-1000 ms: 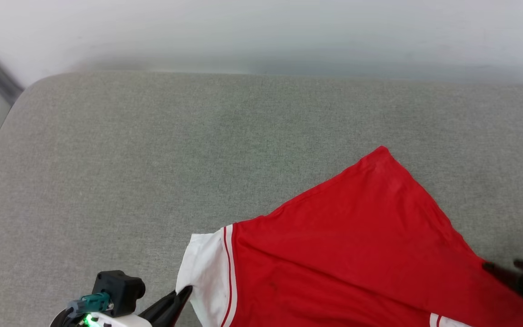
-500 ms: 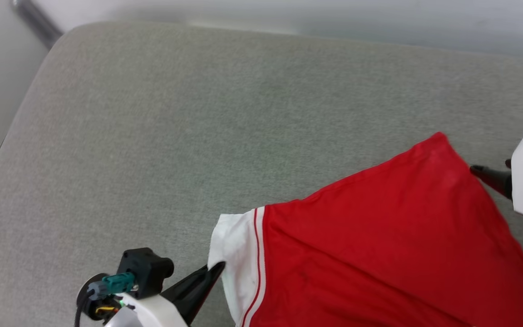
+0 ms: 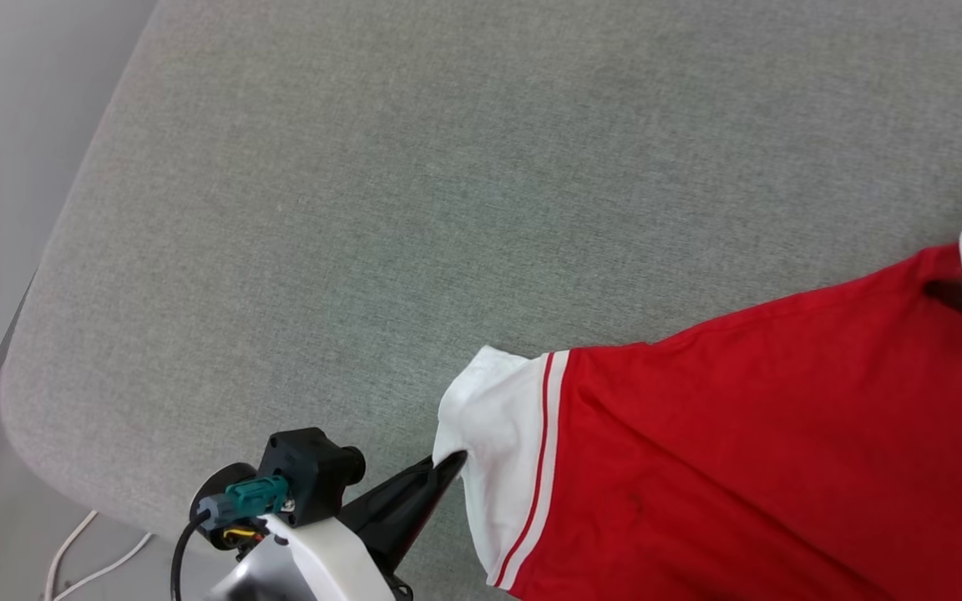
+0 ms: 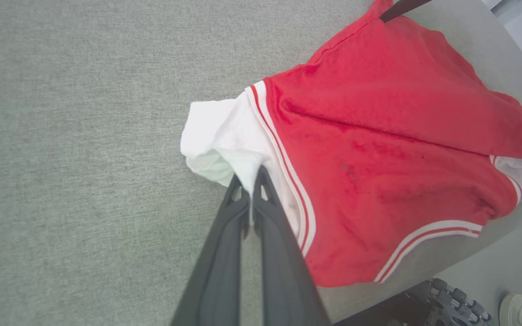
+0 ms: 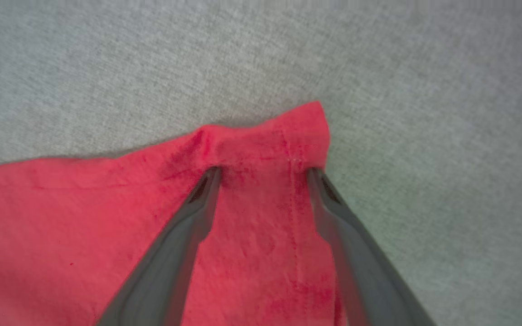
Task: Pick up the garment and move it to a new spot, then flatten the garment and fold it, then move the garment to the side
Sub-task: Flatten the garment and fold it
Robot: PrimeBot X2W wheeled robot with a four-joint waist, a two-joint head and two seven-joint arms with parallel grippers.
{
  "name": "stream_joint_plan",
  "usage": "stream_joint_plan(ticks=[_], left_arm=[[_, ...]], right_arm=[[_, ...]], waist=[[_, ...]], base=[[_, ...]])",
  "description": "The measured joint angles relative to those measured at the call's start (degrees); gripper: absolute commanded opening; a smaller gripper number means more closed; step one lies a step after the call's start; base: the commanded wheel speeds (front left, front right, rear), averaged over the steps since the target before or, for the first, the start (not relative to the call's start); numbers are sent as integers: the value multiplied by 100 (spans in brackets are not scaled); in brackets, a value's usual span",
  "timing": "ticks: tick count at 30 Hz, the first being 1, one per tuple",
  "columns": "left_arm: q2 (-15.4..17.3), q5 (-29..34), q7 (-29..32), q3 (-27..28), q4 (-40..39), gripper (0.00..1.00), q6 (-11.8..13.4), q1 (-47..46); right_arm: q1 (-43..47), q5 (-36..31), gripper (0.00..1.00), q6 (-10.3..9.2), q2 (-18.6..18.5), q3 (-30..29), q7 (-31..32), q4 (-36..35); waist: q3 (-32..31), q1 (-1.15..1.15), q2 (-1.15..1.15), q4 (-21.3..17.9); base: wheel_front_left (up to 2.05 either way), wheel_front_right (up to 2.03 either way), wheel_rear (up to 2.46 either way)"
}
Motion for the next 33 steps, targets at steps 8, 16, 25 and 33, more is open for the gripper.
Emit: stream_joint_plan(ticks=[8, 16, 25, 33], left_arm=[[-70, -1, -149, -12, 88, 0, -52, -30], [-81, -3, -236, 47, 143, 0, -75, -82], [33, 0, -285, 159, 154, 0, -2, -71], [324, -1, -338, 508, -91, 0, 213, -14]], right_arm=[[72, 13, 100, 0, -219, 96, -30, 134], [115, 177, 0, 0, -253, 59, -152, 186], [129, 383, 0, 1, -194, 43, -894, 439], [110, 801, 0, 0, -225, 151, -1696, 410]], waist=[[182, -1, 0, 219], [170, -1, 0, 231], [-198, -1, 0, 48], [-827, -1, 0, -253]], base=[[0, 0, 0], [0, 0, 0], [0, 0, 0], [0, 0, 0]])
